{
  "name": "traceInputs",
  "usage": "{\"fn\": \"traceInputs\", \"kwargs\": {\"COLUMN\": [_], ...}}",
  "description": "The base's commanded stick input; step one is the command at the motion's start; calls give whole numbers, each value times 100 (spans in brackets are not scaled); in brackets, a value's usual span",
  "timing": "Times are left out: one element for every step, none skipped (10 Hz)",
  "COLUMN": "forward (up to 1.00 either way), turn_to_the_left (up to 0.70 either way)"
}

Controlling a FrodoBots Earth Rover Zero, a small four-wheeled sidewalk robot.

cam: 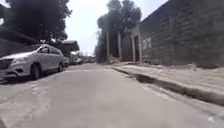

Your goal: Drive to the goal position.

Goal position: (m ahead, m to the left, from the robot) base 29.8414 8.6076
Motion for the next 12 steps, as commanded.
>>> {"fn": "traceInputs", "kwargs": {"forward": [100,100,100,100,100,100,100,100,100,100,100,100], "turn_to_the_left": [-11,-11,-11,-10,-7,-2,0,0,0,0,18,40]}}
